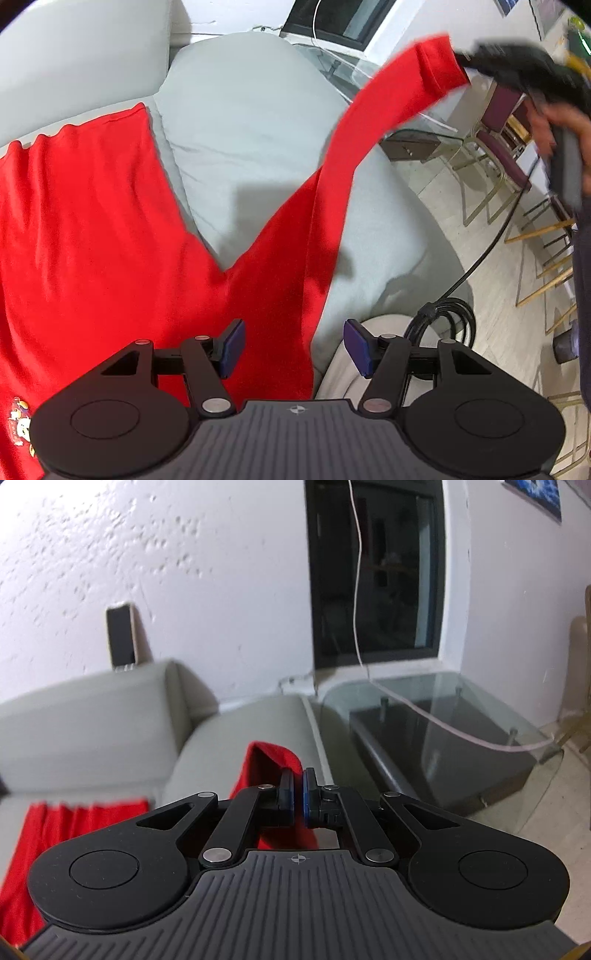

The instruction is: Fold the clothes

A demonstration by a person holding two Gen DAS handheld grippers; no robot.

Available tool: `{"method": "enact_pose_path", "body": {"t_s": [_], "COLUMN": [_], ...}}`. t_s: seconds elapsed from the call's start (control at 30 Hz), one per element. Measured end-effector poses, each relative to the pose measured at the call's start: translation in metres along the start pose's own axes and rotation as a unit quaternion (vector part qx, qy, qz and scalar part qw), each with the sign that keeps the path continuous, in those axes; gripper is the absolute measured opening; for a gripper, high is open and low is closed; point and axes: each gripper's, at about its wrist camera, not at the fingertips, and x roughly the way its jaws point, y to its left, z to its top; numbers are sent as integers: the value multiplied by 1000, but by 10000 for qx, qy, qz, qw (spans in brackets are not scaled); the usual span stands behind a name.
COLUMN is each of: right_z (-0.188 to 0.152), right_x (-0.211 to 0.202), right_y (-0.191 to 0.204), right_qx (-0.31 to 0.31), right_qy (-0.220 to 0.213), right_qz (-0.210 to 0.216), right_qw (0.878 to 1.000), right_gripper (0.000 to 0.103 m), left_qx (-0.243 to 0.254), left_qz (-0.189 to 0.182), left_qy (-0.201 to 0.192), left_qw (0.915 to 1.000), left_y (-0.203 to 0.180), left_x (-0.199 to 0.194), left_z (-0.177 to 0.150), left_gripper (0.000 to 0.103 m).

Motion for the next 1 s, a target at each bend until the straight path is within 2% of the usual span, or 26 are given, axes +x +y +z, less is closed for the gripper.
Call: {"method": "enact_pose_path", "body": {"t_s": [0.07,0.1,0.13,0.2,0.27,0.33,0.4,0.43,0.5,0.53,0.57,0.63,0.73,0.77,0.83,0.9,0.93,0.97,1.0], "right_z": [-35,-53,-72,-108,-134,-154,-172,-181,-199,-206,-215,-225,-230,-227,-223,-214,-206,-197,-181], "right_x": [-14,-19,-26,-36,-48,-56,-58,-54,-44,-36,-28,-12,10,21,35,47,53,58,63], "right_y": [-23,-36,-50,-79,-109,-132,-151,-157,-168,-171,-175,-177,-170,-167,-164,-161,-159,-155,-148], "right_qx": [-113,-145,-84,224,944,1817,2850,3339,4263,4627,4970,5458,5922,6012,6129,6006,5822,5607,5262], "right_qy": [188,296,469,771,944,1036,1132,1208,1346,1396,1408,1405,1316,1314,1326,1365,1417,1454,1422], "right_qz": [67,-42,-219,-645,-1001,-1045,-650,-341,253,399,478,509,542,521,371,-38,-185,-312,-351], "right_qw": [9997,9994,9986,9947,9860,9723,9496,9342,8942,8746,8549,8245,7931,7865,7781,7878,8004,8146,8377], "right_gripper": [9,12,30,55,54,54,54,54,54,54,54,55,55,56,50,18,12,12,12], "left_qx": [36,51,51,59,72,161,263,298,353,360,368,346,297,292,280,265,257,239,218], "left_qz": [60,88,122,174,193,190,188,193,220,237,254,271,283,282,262,226,208,190,178], "left_qy": [66,105,150,236,297,321,337,348,367,363,360,353,376,387,401,410,414,420,420], "left_qw": [10000,9999,9998,9996,9993,9992,9989,9988,9985,9984,9984,9984,9984,9984,9985,9986,9986,9987,9987], "left_y": [-1,-1,-2,-5,-10,-18,-27,-30,-35,-36,-38,-38,-39,-40,-40,-39,-39,-37,-35], "left_x": [4,6,9,13,17,20,22,22,23,22,21,20,22,23,25,26,27,28,28], "left_z": [0,-1,-1,-1,-1,0,0,0,1,0,-1,-2,-1,0,0,0,0,1,1], "left_gripper": [57,57,57,57,57,57,57,57,57,57,57,57,57,57,57,57,57,57,57]}}
